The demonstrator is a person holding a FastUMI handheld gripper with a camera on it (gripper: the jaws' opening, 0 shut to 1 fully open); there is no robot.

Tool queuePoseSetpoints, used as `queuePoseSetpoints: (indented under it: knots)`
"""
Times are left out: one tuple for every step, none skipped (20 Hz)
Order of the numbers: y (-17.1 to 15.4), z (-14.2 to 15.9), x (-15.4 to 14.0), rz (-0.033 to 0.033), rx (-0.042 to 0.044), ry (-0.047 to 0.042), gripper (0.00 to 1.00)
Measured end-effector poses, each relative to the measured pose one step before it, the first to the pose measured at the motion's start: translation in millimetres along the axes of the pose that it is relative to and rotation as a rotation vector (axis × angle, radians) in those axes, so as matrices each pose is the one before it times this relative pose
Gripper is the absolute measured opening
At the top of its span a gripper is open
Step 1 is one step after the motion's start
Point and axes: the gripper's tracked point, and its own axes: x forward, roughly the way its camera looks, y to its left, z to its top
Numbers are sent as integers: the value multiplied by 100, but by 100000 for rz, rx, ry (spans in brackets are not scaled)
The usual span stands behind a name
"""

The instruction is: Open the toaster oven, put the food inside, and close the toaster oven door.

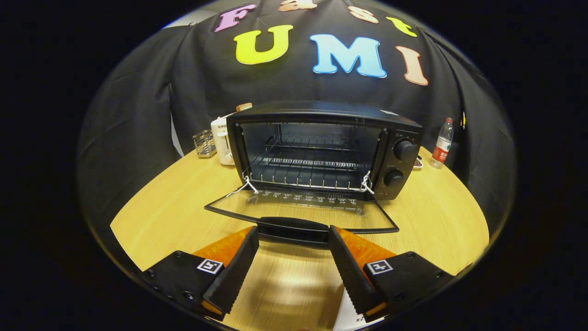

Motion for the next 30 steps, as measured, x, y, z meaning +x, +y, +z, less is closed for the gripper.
queuePoseSetpoints:
  knots:
    - [241, -198, -534, 2457, 429, 294, 98]
    - [69, 170, -609, 1831, 471, -134, 98]
    - [-176, 288, -502, 964, 378, -635, 98]
    - [-122, 228, -812, 1015, 702, -839, 98]
    - [-68, -317, -1244, 995, 861, -694, 97]
    - [-170, -182, -1315, 1089, 1028, -339, 97]
    - [-135, -66, -1387, 1282, 1057, -361, 97]
    - [-299, 48, -1238, 1483, 869, 355, 97]
    - [-434, 202, -931, 1435, 832, 500, 97]
    - [-598, 177, -985, 556, 772, 672, 97]
    - [-755, 154, -950, 985, 808, 573, 97]
    - [-678, 155, -805, 725, 1335, 537, 97]
    - [-395, -60, -844, 1870, 1684, 886, 97]
    - [-456, 48, -590, 1888, 2105, 2143, 98]
    - [-615, -387, -480, 1439, 2301, 2668, 98]
    - [-578, -33, -584, 1736, 2363, 2162, 98]
    - [-631, -20, -517, 1171, 2161, 1283, 98]
    - [-707, 15, -449, 1293, 1828, 1995, 98]
    - [-707, -330, -183, 1265, 1823, 2607, 98]
    - [-607, -365, -189, 1971, 1341, 3959, 98]
    - [-631, -389, -147, 1727, 1254, 3957, 98]
    - [-757, -338, -390, 1216, 1004, 3268, 98]
    - [-1000, -576, 22, 204, 1053, 2514, 98]
    - [-993, -255, -14, -341, 1036, 2272, 98]
    - [-781, -136, -97, 57, 1269, 2165, 98]
    - [-674, -99, -143, 665, 1289, 1981, 98]
    - [-647, -205, 56, 614, 1055, 2788, 98]
    - [-609, -163, 179, 236, 485, 2983, 98]
    - [-639, -281, 353, -398, -24, 3070, 98]
    - [-775, -174, 273, -408, -457, 2693, 98]
